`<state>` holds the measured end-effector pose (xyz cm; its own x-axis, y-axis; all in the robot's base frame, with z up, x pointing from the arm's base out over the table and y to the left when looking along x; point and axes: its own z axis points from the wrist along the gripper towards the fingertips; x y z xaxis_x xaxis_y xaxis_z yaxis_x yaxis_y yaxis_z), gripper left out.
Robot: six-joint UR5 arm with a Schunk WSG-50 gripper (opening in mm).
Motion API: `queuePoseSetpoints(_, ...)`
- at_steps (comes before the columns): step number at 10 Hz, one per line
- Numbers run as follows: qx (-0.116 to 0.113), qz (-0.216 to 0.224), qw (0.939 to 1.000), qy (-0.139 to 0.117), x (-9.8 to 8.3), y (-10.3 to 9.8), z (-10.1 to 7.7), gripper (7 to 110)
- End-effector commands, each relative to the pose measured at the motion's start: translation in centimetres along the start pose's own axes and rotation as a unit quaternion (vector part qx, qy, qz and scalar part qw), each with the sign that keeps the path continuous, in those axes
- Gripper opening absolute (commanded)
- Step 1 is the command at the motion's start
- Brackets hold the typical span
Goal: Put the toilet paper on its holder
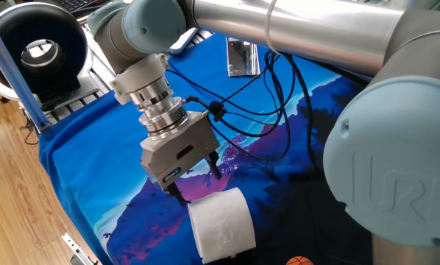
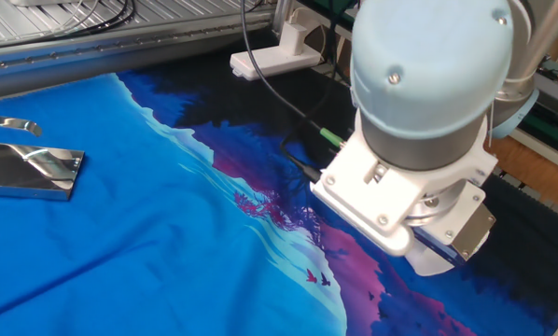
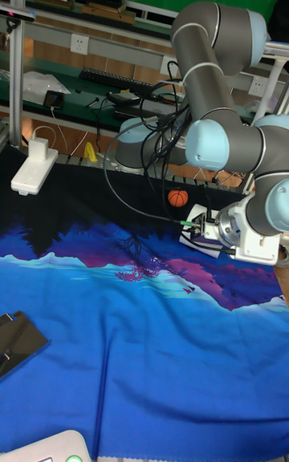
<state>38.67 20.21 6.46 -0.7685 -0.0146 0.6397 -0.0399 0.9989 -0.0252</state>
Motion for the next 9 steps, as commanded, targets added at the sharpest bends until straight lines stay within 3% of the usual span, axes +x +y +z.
queuePoseSetpoints(1, -0.005, -0.004, 1.0000, 0.004, 0.1, 0.9, 0.4, 88)
queuePoseSetpoints(7, -0.012, -0.013, 0.9998, 0.005, 0.2, 2.1, 0.5, 88)
queuePoseSetpoints(9, 0.000, -0.006, 1.0000, 0.001, -0.1, 1.4, 0.5, 88)
